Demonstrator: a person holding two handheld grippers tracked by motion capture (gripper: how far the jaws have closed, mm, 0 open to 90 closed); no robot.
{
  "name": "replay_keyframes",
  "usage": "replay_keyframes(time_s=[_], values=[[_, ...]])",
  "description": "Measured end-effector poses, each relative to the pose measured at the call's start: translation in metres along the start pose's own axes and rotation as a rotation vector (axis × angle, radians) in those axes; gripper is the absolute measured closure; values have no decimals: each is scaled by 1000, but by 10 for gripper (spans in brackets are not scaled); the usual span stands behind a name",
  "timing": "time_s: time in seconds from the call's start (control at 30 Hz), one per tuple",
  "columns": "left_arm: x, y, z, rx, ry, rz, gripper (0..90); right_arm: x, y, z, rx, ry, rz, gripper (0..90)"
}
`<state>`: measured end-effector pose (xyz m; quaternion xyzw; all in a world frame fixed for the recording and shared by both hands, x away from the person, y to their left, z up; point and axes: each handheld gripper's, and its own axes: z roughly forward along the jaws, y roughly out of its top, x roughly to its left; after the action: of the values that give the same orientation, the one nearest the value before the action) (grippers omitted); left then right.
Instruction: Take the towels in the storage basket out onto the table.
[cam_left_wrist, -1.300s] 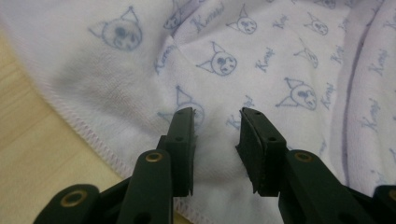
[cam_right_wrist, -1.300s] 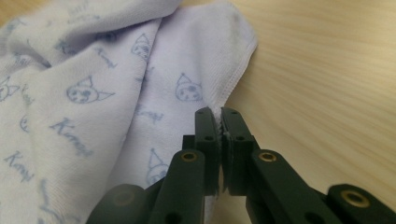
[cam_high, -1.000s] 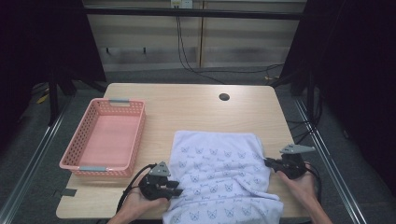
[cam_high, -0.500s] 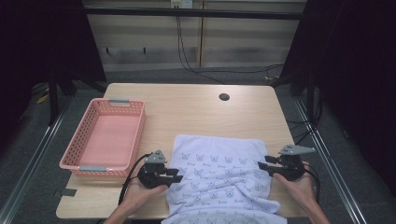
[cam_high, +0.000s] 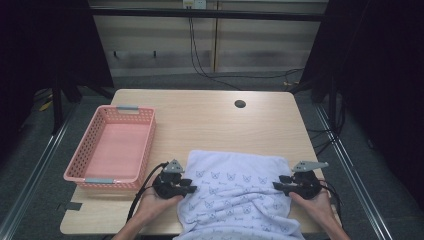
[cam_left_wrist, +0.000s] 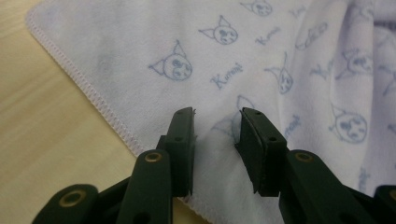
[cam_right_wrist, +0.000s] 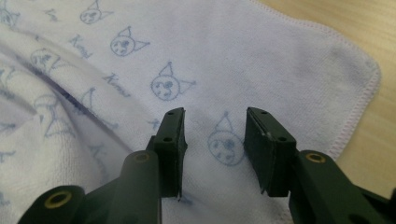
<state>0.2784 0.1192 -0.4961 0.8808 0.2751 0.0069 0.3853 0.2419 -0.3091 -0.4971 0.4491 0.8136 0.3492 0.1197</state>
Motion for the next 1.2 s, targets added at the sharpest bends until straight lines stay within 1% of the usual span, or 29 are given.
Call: replay_keyframes(time_s=[0.03, 0.1, 0.13, 0.17, 0.2, 0.23, 0.27, 0.33, 0.37, 0.4, 0.43, 0.5, 0.53, 0.57, 0.6, 0.67, 0.73, 0.77, 0.83, 0.87, 0.9, 0.97, 1.0, 1.03, 1.07, 1.1, 1.13, 1.17, 1.2], values=[[-9, -8, -6, 8, -22, -13, 651, 7, -6, -7, 18, 17, -13, 583], [-19, -16, -13, 28, -53, 0, 652, 15, -13, -13, 18, 32, -24, 582], [-25, -20, -16, 27, -50, 0, 652, 19, -16, -16, 28, 47, -20, 582], [-25, -20, -16, 27, -50, 0, 652, 19, -16, -16, 28, 47, -20, 582], [-30, -25, -20, 33, -82, 8, 649, 25, -21, -20, 30, 59, -49, 575], [-31, -25, -22, 22, -72, 6, 642, 26, -23, -22, 30, 60, -46, 563], [-30, -22, -25, -7, -73, 3, 630, 26, -22, -22, 29, 63, -41, 539], [-21, -13, -28, -51, -66, -8, 629, 21, -17, -24, -16, 40, -29, 533], [-21, -13, -28, -51, -66, -8, 629, 16, -14, -25, -34, 27, -17, 524], [-8, -5, -25, -67, -40, -36, 629, 10, -10, -24, -52, 10, -10, 517], [-1, -2, -21, -70, -36, -60, 629, 3, -7, -23, -64, -3, 8, 500], [10, 1, -14, -57, -14, -95, 612, -9, -1, -17, -68, -34, 25, 473], [10, 1, -14, -57, -14, -95, 594, -14, 1, -14, -65, -44, 32, 454], [15, 2, -10, -53, -14, -122, 594, -14, 1, -14, -65, -44, 32, 454], [18, 3, -9, -62, -12, -134, 577, -19, 2, -10, -60, -46, 35, 452], [24, 7, -10, -81, 30, -138, 561, -25, 3, -4, -43, -67, 35, 432], [29, 10, -10, -105, 45, -151, 545, -29, 2, 2, -29, -72, 42, 414], [35, 12, -5, -92, 72, -153, 523, -28, 2, 4, -30, -78, 35, 413], [36, 12, -2, -83, 78, -156, 516, -27, 3, 4, -28, -78, 36, 420], [37, 13, 0, -78, 102, -147, 506, -23, 2, 5, -29, -72, 0, 470], [37, 13, 0, -78, 102, -147, 496, -23, 2, 5, -29, -72, 0, 470], [37, 12, -1, -76, 104, -151, 474, -16, 4, 6, -27, -43, -22, 613], [38, 11, 1, -64, 97, -146, 473, -14, 4, 6, -25, -33, -19, 697], [37, 10, 3, -48, 109, -141, 468, -14, 5, 7, -27, -18, -14, 747], [36, 10, 4, -50, 105, -126, 458, -14, 5, 7, -26, -9, -10, 804], [36, 10, 4, -50, 105, -126, 456, -14, 5, 7, -26, -9, -10, 804], [36, 11, 5, -52, 107, -123, 456, -14, 6, 8, -23, 14, 5, 851], [34, 13, 7, -45, 98, -107, 465, -13, 6, 8, -22, 16, 11, 859], [34, 13, 7, -45, 98, -107, 506, -14, 6, 8, -21, 18, 13, 861]])
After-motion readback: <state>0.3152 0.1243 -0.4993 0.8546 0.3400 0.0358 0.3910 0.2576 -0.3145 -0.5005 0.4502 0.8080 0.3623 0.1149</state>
